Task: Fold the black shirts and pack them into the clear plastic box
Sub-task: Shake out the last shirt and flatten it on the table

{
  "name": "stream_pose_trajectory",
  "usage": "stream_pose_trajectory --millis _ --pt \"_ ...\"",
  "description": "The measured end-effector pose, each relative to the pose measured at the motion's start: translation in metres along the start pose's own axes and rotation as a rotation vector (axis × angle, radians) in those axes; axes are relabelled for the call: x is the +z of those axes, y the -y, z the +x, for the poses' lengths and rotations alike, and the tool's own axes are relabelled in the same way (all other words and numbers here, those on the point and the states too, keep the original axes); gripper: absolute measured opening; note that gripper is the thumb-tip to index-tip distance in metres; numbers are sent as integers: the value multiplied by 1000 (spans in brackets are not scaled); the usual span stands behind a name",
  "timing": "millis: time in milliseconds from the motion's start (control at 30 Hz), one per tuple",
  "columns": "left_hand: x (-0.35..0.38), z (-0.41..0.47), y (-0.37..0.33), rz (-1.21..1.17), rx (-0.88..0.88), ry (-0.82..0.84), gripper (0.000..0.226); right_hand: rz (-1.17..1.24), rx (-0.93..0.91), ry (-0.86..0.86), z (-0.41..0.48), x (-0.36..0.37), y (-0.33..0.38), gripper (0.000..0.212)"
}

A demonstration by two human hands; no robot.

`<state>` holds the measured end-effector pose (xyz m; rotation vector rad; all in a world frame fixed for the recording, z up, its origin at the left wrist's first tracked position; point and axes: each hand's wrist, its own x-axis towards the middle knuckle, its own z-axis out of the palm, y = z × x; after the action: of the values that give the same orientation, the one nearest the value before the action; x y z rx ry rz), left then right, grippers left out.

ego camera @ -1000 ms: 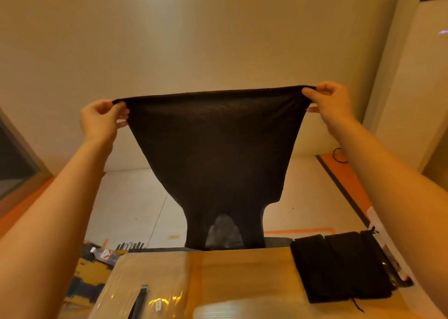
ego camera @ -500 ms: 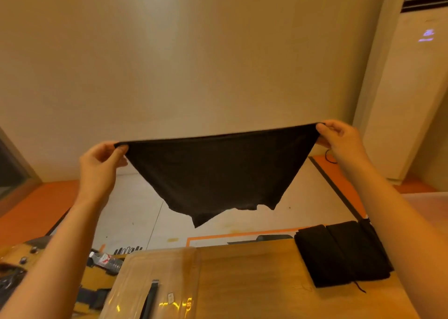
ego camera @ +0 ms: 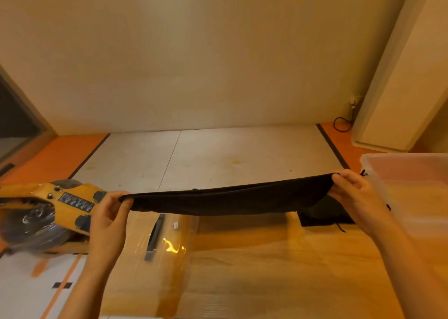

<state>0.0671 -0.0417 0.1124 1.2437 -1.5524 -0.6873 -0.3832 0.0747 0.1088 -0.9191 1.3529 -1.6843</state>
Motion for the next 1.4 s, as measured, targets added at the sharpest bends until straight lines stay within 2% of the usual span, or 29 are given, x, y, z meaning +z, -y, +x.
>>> stream_pose_trajectory --millis 67,167,233,267,367,433,533,667,833,933,1000,1067,1167,1200,1267,1300,1400 --pt "-4 -27 -2 -21 -42 -20 18 -8 43 33 -19 -12 -2 46" --pt "-11 -63 -11 -74 -126 4 19 -54 86 97 -45 -32 -2 60" --pt "-17 -83 -13 -99 -181 48 17 -82 103 149 -61 -45 -1 62" --pt "-20 -91 -12 -100 -201 67 16 -92 114 175 -68 -50 -1 56" --pt "-26 -113 -13 -94 -240 99 16 -62 184 223 -90 -62 -2 19" --pt "-26 -125 -16 -88 -245 106 17 -76 224 236 -101 -69 -5 18" --pt "-23 -139 -17 -85 -258 103 18 -104 252 257 -111 -78 -7 30" --pt "-20 -150 -12 -102 -301 121 17 -156 261 265 -114 -87 -10 74" --pt "-10 -156 -5 -100 -352 150 17 -209 329 248 -115 -89 -12 96" --pt "1 -156 5 -63 -374 166 17 -257 338 189 -115 -87 -18 102" --pt "12 -152 10 -41 -383 163 16 -272 335 148 -110 -85 -25 95" --pt "24 -143 13 -29 -389 156 16 -271 350 100 -102 -80 -32 77" --pt "42 -122 19 -13 -396 150 16 -284 348 21 -77 -71 -47 78" --pt "48 -111 23 -7 -399 154 16 -280 346 -7 -65 -66 -51 62" --pt "60 -82 31 9 -401 158 16 -293 339 -65 -37 -55 -59 15" --pt "67 -64 36 10 -392 157 16 -331 331 -96 -20 -50 -64 8" --pt "91 -4 61 36 -385 129 16 -425 328 -196 39 -33 -85 12"
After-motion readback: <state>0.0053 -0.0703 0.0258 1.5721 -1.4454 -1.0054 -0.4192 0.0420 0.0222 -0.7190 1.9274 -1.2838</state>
